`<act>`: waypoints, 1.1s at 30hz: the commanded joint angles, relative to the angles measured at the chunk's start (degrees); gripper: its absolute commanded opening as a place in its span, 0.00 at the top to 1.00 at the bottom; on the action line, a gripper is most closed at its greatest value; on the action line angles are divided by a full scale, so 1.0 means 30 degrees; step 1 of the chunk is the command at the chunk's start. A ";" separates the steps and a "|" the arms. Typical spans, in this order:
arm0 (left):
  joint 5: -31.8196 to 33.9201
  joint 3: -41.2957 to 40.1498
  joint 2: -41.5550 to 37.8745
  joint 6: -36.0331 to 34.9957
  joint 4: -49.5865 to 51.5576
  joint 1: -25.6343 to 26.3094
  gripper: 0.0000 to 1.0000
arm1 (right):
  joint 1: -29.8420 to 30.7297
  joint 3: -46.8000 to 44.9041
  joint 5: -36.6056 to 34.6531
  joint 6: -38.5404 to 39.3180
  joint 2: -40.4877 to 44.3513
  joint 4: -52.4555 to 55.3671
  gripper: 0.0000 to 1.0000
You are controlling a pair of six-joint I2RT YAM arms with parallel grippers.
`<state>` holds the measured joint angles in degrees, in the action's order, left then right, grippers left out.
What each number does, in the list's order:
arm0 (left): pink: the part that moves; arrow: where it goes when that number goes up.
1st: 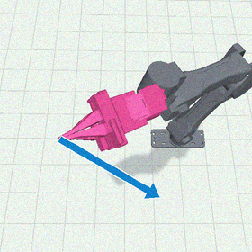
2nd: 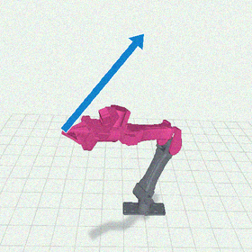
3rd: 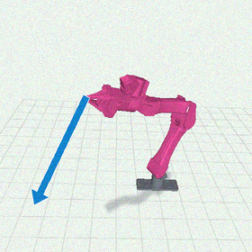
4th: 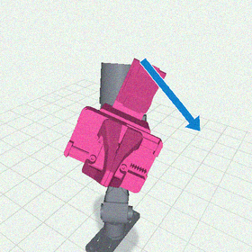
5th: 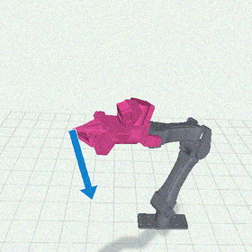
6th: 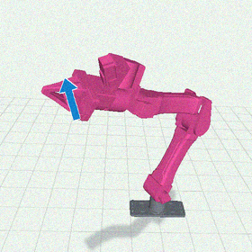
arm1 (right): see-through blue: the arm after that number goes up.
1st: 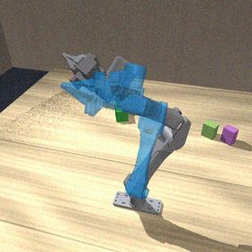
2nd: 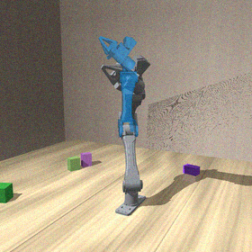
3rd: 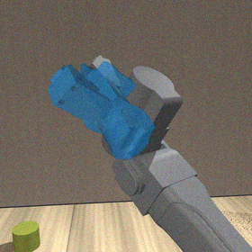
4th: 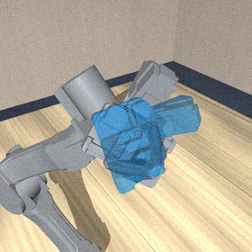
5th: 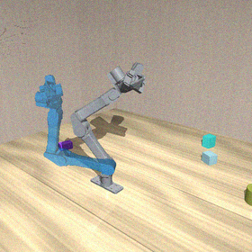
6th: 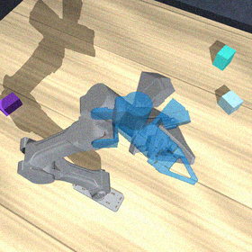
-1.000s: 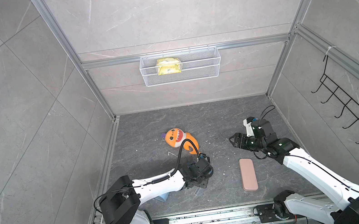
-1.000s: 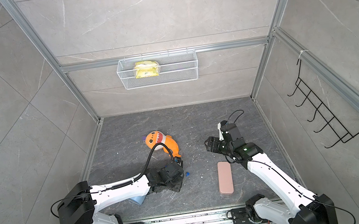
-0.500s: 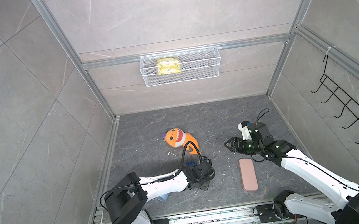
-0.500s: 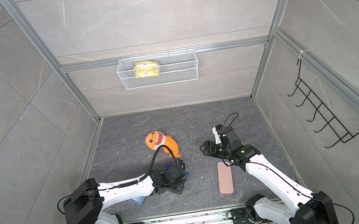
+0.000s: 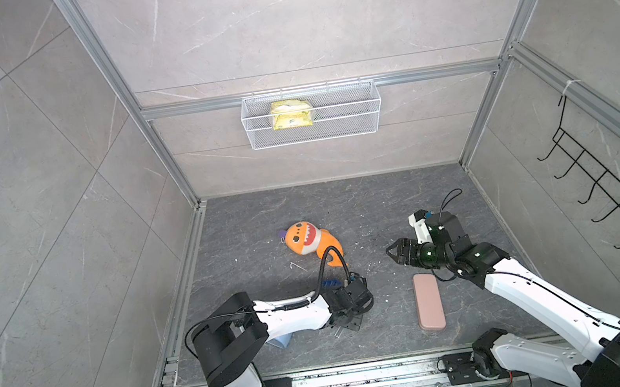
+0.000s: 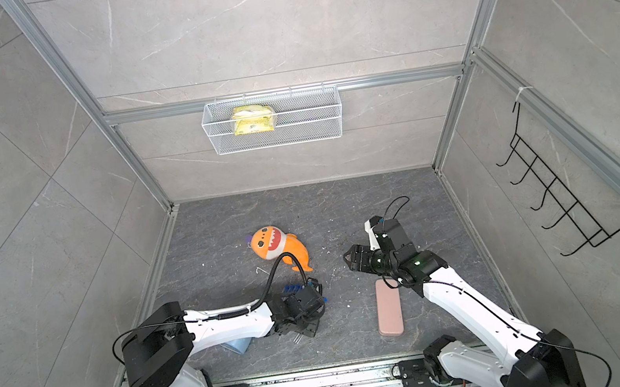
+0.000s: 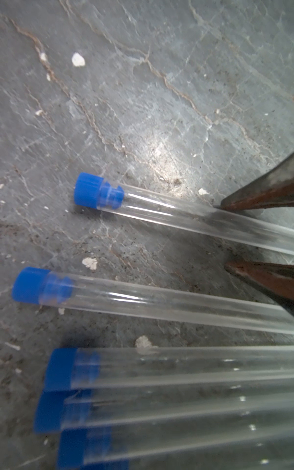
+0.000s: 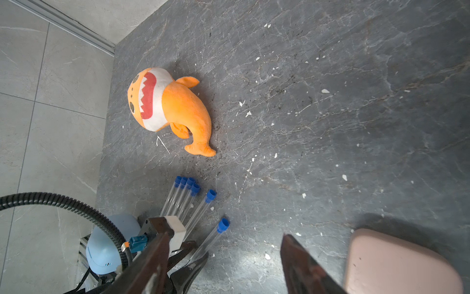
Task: Remove stoppers from test tubes
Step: Pick up the test tube at the center of the board.
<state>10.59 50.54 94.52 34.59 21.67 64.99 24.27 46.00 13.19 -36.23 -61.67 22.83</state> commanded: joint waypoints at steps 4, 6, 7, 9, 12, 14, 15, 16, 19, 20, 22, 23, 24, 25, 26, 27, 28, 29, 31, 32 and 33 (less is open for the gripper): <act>0.0190 -0.0088 0.0427 0.0037 0.0103 0.0103 0.70 | 0.0198 -0.0389 -0.0280 0.0372 -0.0186 -0.0358 0.29; 0.0154 -0.0207 0.0427 0.0060 0.0130 0.0081 0.73 | 0.0217 -0.0362 -0.0310 0.0354 -0.0171 -0.0381 0.29; 0.0161 -0.0242 0.0401 0.0052 0.0185 0.0096 0.74 | 0.0202 -0.0377 -0.0310 0.0330 -0.0183 -0.0399 0.29; 0.0183 -0.0351 0.0368 0.0072 0.0275 0.0104 0.77 | 0.0230 -0.0374 -0.0409 0.0310 -0.0186 -0.0376 0.29; 0.0262 -0.0470 0.0253 0.0101 0.0403 0.0085 0.80 | 0.0252 -0.0334 -0.0414 0.0299 -0.0244 -0.0391 0.30; 0.0306 -0.0530 0.0250 0.0138 0.0452 0.0088 0.82 | 0.0259 -0.0333 -0.0438 0.0270 -0.0303 -0.0461 0.30; 0.0332 -0.0567 0.0251 0.0149 0.0463 0.0103 0.82 | 0.0311 -0.0335 -0.0440 0.0242 -0.0325 -0.0466 0.30; 0.0350 -0.0574 0.0306 0.0160 0.0467 0.0104 0.82 | 0.0314 -0.0360 -0.0464 0.0240 -0.0332 -0.0513 0.30; 0.0391 -0.0550 0.0516 0.0267 0.0454 0.0088 0.82 | 0.0346 -0.0352 -0.0470 0.0209 -0.0416 -0.0534 0.30; 0.0366 -0.0532 0.0587 0.0253 0.0424 0.0102 0.82 | 0.0369 -0.0335 -0.0458 0.0203 -0.0420 -0.0565 0.30; 0.0380 -0.0509 0.0709 0.0282 0.0416 0.0101 0.81 | 0.0405 -0.0351 -0.0460 0.0211 -0.0415 -0.0554 0.30; 0.0382 -0.0480 0.0759 0.0293 0.0418 0.0102 0.81 | 0.0411 -0.0340 -0.0495 0.0196 -0.0391 -0.0548 0.30; 0.0381 -0.0482 0.0796 0.0278 0.0423 0.0079 0.81 | 0.0434 -0.0359 -0.0500 0.0210 -0.0365 -0.0525 0.30; 0.0367 -0.0493 0.0836 0.0251 0.0431 0.0096 0.81 | 0.0456 -0.0333 -0.0521 0.0211 -0.0347 -0.0525 0.30; 0.0320 -0.0482 0.0860 0.0249 0.0445 0.0103 0.82 | 0.0462 -0.0341 -0.0530 0.0189 -0.0332 -0.0522 0.30; 0.0300 -0.0461 0.0895 0.0219 0.0479 0.0087 0.84 | 0.0456 -0.0337 -0.0526 0.0210 -0.0332 -0.0503 0.30; 0.0257 -0.0446 0.0923 0.0178 0.0509 0.0102 0.86 | 0.0485 -0.0351 -0.0533 0.0202 -0.0332 -0.0493 0.30; 0.0249 -0.0457 0.0899 0.0189 0.0511 0.0087 0.88 | 0.0482 -0.0350 -0.0565 0.0182 -0.0305 -0.0513 0.30; 0.0212 -0.0497 0.0839 0.0127 0.0510 0.0101 0.91 | 0.0483 -0.0360 -0.0565 0.0145 -0.0271 -0.0508 0.30; 0.0263 -0.0490 0.0788 0.0070 0.0582 0.0102 0.92 | 0.0485 -0.0366 -0.0592 0.0153 -0.0246 -0.0491 0.30; 0.0404 -0.0463 0.0702 0.0021 0.0691 0.0104 0.93 | 0.0493 -0.0386 -0.0562 0.0144 -0.0217 -0.0491 0.30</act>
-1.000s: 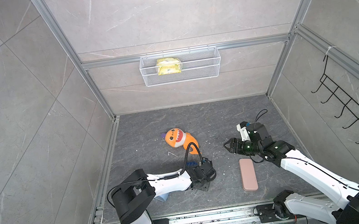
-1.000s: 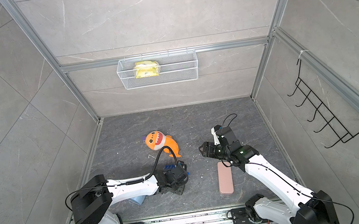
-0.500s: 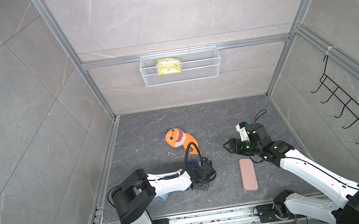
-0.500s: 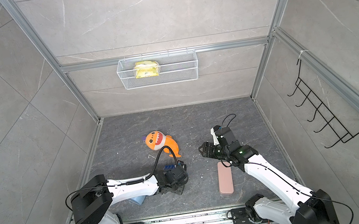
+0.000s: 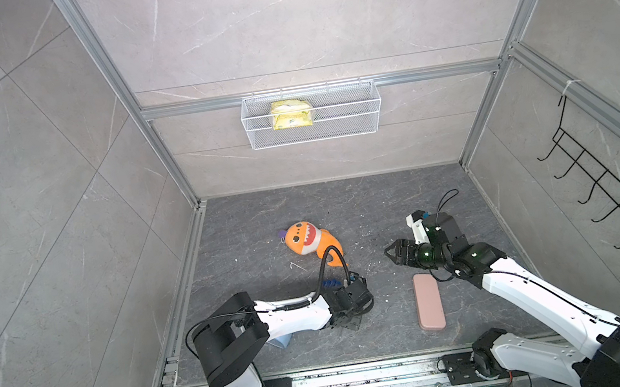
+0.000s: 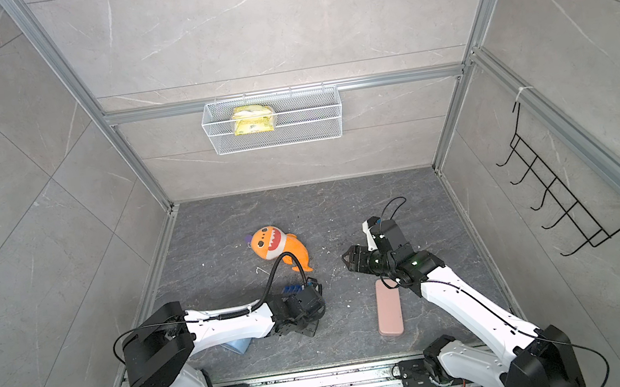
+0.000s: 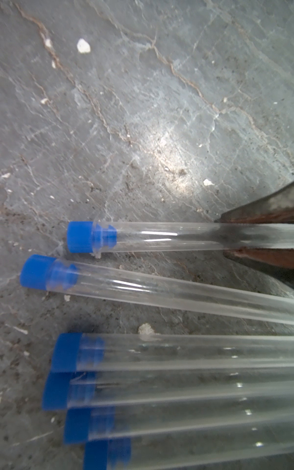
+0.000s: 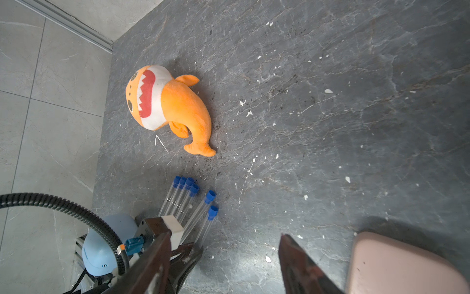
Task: Remove stoppers from test tubes
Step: Pick up the test tube at the center of the board.
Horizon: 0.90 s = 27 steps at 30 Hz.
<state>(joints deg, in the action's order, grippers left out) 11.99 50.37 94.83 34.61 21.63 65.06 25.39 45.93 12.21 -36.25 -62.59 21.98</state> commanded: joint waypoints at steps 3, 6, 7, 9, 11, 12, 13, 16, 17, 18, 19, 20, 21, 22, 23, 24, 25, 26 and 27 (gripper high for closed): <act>0.0376 -0.0413 -0.0044 -0.0229 0.0748 0.0078 0.94 | 0.0122 -0.0373 -0.0250 0.0186 0.0223 -0.0240 0.30; 0.0984 -0.0415 -0.1229 -0.0944 0.0462 0.0081 0.95 | 0.0122 -0.0381 -0.0013 0.0218 0.0518 -0.0402 0.30; 0.1230 -0.0417 -0.1751 -0.1286 0.0316 0.0061 0.95 | 0.0178 -0.0386 0.0074 0.0214 0.0678 -0.0456 0.30; 0.1603 -0.0414 -0.2853 -0.2148 -0.0020 0.0081 0.95 | 0.0221 -0.0414 0.0230 0.0218 0.1040 -0.0579 0.30; 0.1807 -0.0389 -0.3824 -0.3020 -0.0520 0.0058 0.96 | 0.0224 -0.0406 0.0369 0.0269 0.1466 -0.0617 0.30; 0.1881 -0.0366 -0.4376 -0.3608 -0.0833 0.0073 0.95 | 0.0244 -0.0373 0.0384 0.0304 0.1694 -0.0632 0.30; 0.1970 -0.0335 -0.4888 -0.4183 -0.1140 0.0065 0.95 | 0.0268 -0.0346 0.0384 0.0298 0.2000 -0.0642 0.30; 0.2143 -0.0029 -0.5926 -0.6268 -0.2020 0.0026 0.95 | 0.0294 -0.0109 0.0550 0.0306 0.2559 -0.0644 0.30; 0.2230 0.0045 -0.6059 -0.7007 -0.2300 -0.0048 0.95 | 0.0293 0.0001 0.0643 0.0262 0.2759 -0.0739 0.29; 0.2180 0.0200 -0.6096 -0.7721 -0.2650 -0.0215 0.95 | 0.0284 0.0046 0.0608 0.0182 0.2920 -0.0819 0.29; 0.2022 0.0303 -0.6024 -0.8263 -0.2920 -0.0443 0.95 | 0.0273 0.0071 0.0522 0.0090 0.3058 -0.0962 0.30; 0.1670 0.0461 -0.5861 -0.8755 -0.3278 -0.0856 0.96 | 0.0280 0.0065 0.0501 0.0043 0.3219 -0.1237 0.31; 0.1219 0.0633 -0.5623 -0.9136 -0.3588 -0.1273 0.97 | 0.0269 -0.0022 0.0411 0.0026 0.3403 -0.1652 0.33; 0.0851 0.0759 -0.5421 -0.9419 -0.3908 -0.1594 0.98 | 0.0270 -0.0141 0.0408 -0.0030 0.3534 -0.2046 0.33; 0.0534 0.0843 -0.5169 -0.9653 -0.4325 -0.2000 0.98 | 0.0297 -0.0274 0.0648 0.0089 0.3576 -0.2505 0.33; 0.0212 0.0929 -0.4906 -0.9853 -0.4750 -0.2309 0.98 | 0.0274 -0.0341 0.1076 0.0239 0.3528 -0.3108 0.33; -0.0056 0.0946 -0.4686 -1.0026 -0.5241 -0.2556 0.98 | 0.0287 -0.0290 0.1434 0.0222 0.3209 -0.3359 0.33; -0.0262 0.0928 -0.4501 -1.0135 -0.5684 -0.2743 0.98 | 0.0268 -0.0128 0.1720 0.0194 0.2787 -0.3374 0.33; -0.0505 0.0884 -0.4269 -1.0206 -0.6140 -0.2946 0.98 | 0.0268 0.0169 0.2066 0.0062 0.2152 -0.3350 0.34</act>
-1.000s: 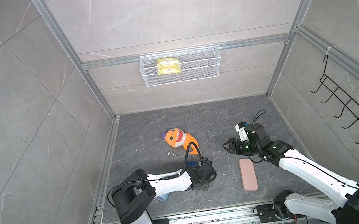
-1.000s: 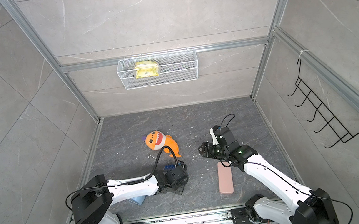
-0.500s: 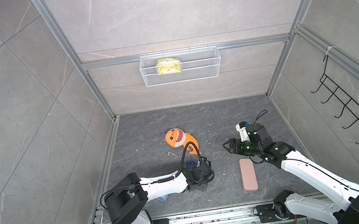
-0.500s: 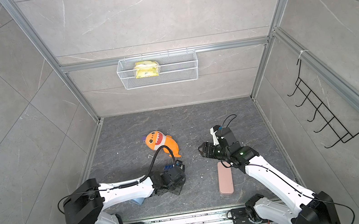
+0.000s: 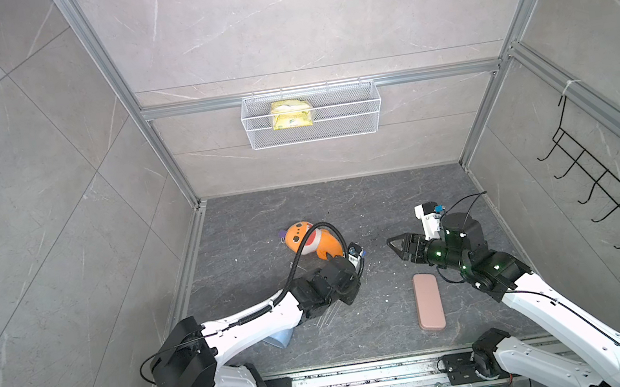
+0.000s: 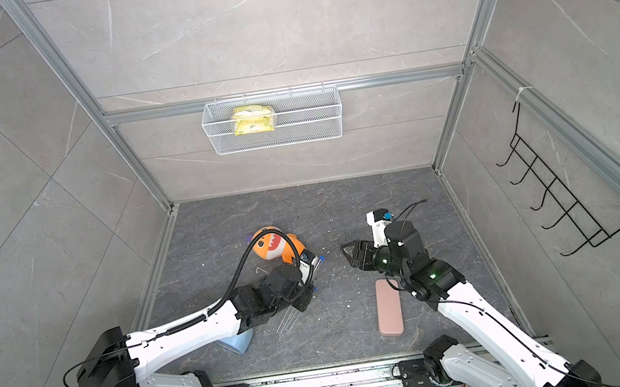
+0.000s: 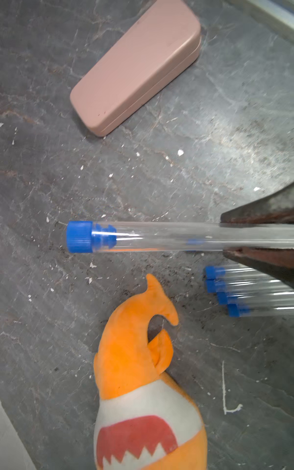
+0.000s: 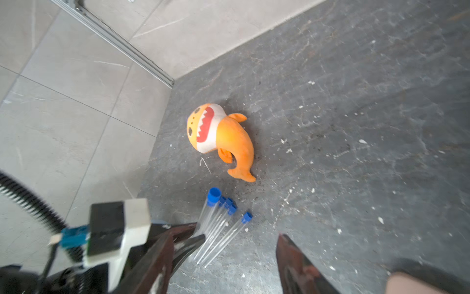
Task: Remove stoppers from test tubes
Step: Pick up the test tube at the center of the board.
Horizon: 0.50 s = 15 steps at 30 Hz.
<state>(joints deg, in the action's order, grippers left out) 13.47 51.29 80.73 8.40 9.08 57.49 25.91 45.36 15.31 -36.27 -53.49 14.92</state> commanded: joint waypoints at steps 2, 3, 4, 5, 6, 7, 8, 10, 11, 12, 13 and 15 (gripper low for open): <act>-0.1454 0.0571 0.0863 -0.1667 -0.2598 -0.0671 0.99 | 0.0064 0.0189 0.1894 -0.0585 -0.1854 -0.2148 0.36; -0.1625 0.0587 0.1052 -0.1836 -0.2849 -0.0749 0.99 | 0.0068 -0.0085 0.2371 -0.1304 -0.2395 -0.3465 0.38; -0.1819 0.0571 0.1199 -0.1981 -0.3041 -0.0816 0.99 | 0.0054 -0.0295 0.2671 -0.1929 -0.2770 -0.4401 0.39; -0.2081 0.0578 0.1330 -0.2186 -0.3226 -0.0903 0.99 | 0.0028 -0.0532 0.2867 -0.2521 -0.3239 -0.5484 0.40; -0.2327 0.0516 0.1360 -0.2386 -0.3414 -0.1019 0.99 | -0.0004 -0.0646 0.3018 -0.2918 -0.3684 -0.6318 0.40; -0.2506 0.0423 0.1340 -0.2486 -0.3617 -0.1128 0.99 | -0.0008 -0.0570 0.3096 -0.3157 -0.4070 -0.6733 0.40; -0.2730 0.0316 0.1289 -0.2592 -0.3829 -0.1272 0.99 | -0.0053 -0.0424 0.3158 -0.3271 -0.4481 -0.7048 0.41; -0.3331 0.0130 0.1036 -0.2679 -0.4089 -0.1567 0.99 | -0.0075 -0.0091 0.3217 -0.3419 -0.5052 -0.7297 0.42; -0.3569 0.0008 0.0863 -0.2705 -0.4274 -0.1685 0.99 | -0.0106 0.0085 0.3217 -0.3462 -0.5320 -0.7316 0.43; -0.3834 -0.0141 0.0709 -0.2727 -0.4465 -0.1803 0.99 | -0.0111 0.0237 0.3219 -0.3494 -0.5627 -0.7316 0.43; -0.4088 -0.0193 0.0611 -0.2723 -0.4604 -0.1899 0.99 | -0.0097 0.0309 0.3232 -0.3517 -0.5838 -0.7287 0.44; -0.4657 -0.0140 0.0567 -0.2683 -0.4679 -0.2021 0.99 | -0.0185 0.0275 0.3243 -0.3738 -0.6305 -0.7691 0.45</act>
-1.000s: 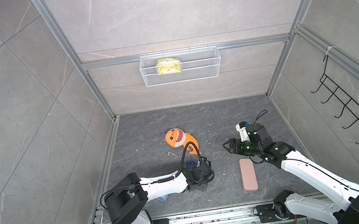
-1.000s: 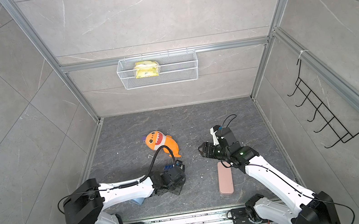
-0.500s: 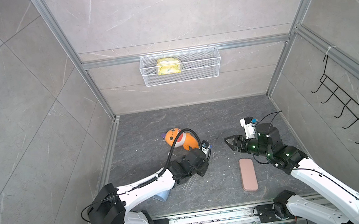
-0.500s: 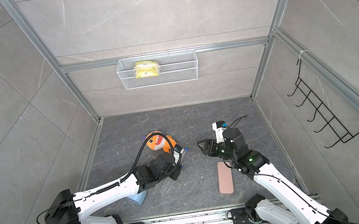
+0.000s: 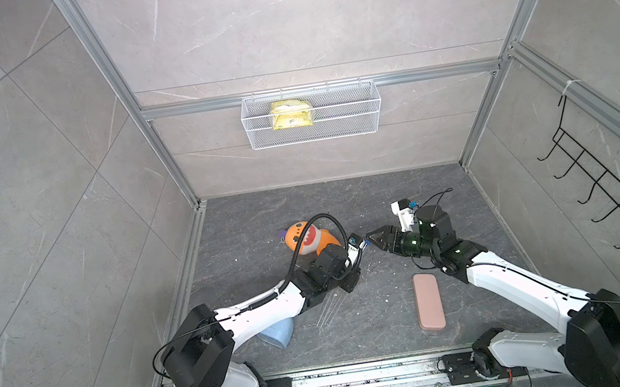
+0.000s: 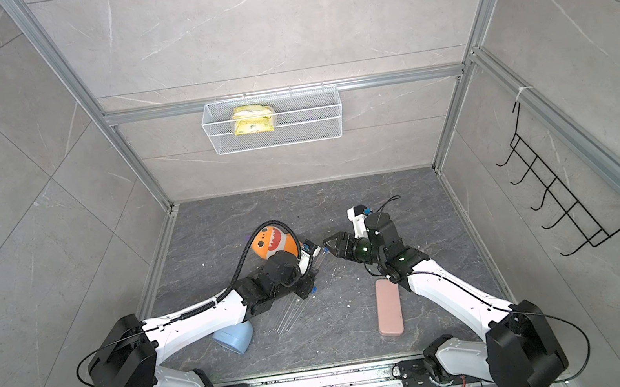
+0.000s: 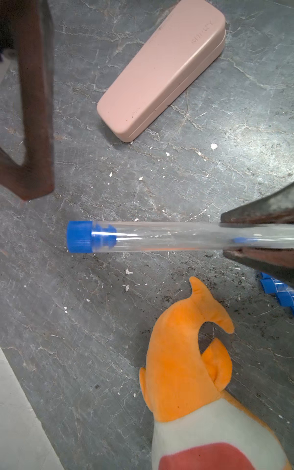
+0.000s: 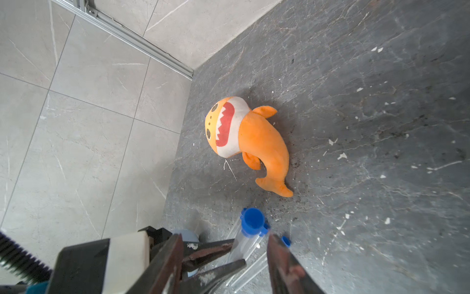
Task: Remove stoppers from test tubes
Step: Pick up the test tube at the center of the board, then open the stopper on the test tube.
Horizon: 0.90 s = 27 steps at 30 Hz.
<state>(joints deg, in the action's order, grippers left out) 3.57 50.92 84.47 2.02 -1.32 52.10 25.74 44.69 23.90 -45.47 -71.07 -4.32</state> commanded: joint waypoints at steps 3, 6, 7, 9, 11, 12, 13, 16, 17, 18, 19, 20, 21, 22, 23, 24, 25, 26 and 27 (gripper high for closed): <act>-0.1680 0.0197 -0.0529 -0.0469 -0.1083 -0.0239 0.99 | -0.0269 0.0446 0.0353 -0.1031 -0.1007 -0.1959 0.45; -0.1886 0.0180 -0.0470 -0.0354 -0.1144 -0.0227 0.99 | -0.0400 0.0458 0.0364 -0.1204 -0.1383 -0.2303 0.45; -0.1951 0.0189 -0.0470 -0.0306 -0.1153 -0.0245 0.99 | -0.0448 0.0500 0.0354 -0.1219 -0.1483 -0.2337 0.45; -0.2073 0.0180 -0.0470 -0.0220 -0.1149 -0.0239 0.99 | -0.0490 0.0555 0.0368 -0.1247 -0.1665 -0.2496 0.46; -0.2108 0.0163 -0.0495 -0.0150 -0.1186 -0.0229 0.99 | -0.0572 0.0619 0.0378 -0.1248 -0.1840 -0.2565 0.46; -0.2141 0.0142 -0.0473 -0.0113 -0.1203 -0.0237 0.99 | -0.0601 0.0603 0.0409 -0.1275 -0.1963 -0.2682 0.46; -0.2192 0.0167 -0.0469 -0.0085 -0.1226 -0.0252 0.99 | -0.0622 0.0607 0.0491 -0.1313 -0.2094 -0.2839 0.47; -0.2319 0.0198 -0.0338 0.0025 -0.1393 -0.0235 0.99 | -0.0642 0.0507 0.0769 -0.1561 -0.2452 -0.3306 0.48; -0.2343 0.0232 -0.0296 0.0058 -0.1431 -0.0227 0.99 | -0.0644 0.0450 0.0844 -0.1656 -0.2552 -0.3512 0.49; -0.2369 0.0254 -0.0263 0.0087 -0.1463 -0.0250 0.99 | -0.0649 0.0410 0.0904 -0.1715 -0.2639 -0.3669 0.50; -0.2367 0.0301 -0.0221 0.0119 -0.1529 -0.0249 0.99 | -0.0668 0.0385 0.0975 -0.1746 -0.2676 -0.3749 0.51; -0.2400 0.0294 -0.0184 0.0136 -0.1551 -0.0247 0.99 | -0.0641 0.0324 0.1080 -0.1774 -0.2733 -0.3850 0.51; -0.2398 0.0335 -0.0149 0.0146 -0.1547 -0.0228 0.99 | -0.0659 0.0291 0.1163 -0.1804 -0.2746 -0.3956 0.52; -0.2410 0.0349 -0.0121 0.0162 -0.1551 -0.0234 1.00 | -0.0662 0.0281 0.1213 -0.1856 -0.2793 -0.4025 0.52; -0.2414 0.0371 -0.0102 0.0190 -0.1551 -0.0245 1.00 | -0.0659 0.0255 0.1289 -0.1890 -0.2822 -0.4091 0.54; -0.2421 0.0379 -0.0089 0.0176 -0.1577 -0.0251 1.00 | -0.0659 0.0232 0.1319 -0.1951 -0.2852 -0.4176 0.54; -0.2467 0.0428 -0.0089 0.0203 -0.1595 -0.0237 1.00 | -0.0666 0.0212 0.1325 -0.1979 -0.2897 -0.4253 0.55; -0.2466 0.0429 -0.0039 0.0205 -0.1581 -0.0243 1.00 | -0.0653 0.0193 0.1391 -0.2009 -0.2954 -0.4298 0.56; -0.2468 0.0432 -0.0054 0.0227 -0.1581 -0.0255 1.00 | -0.0659 0.0160 0.1421 -0.2065 -0.3011 -0.4378 0.57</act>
<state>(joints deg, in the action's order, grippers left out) -2.22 50.92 84.36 2.00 -3.51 51.40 23.86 44.88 27.03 -50.65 -79.00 -15.25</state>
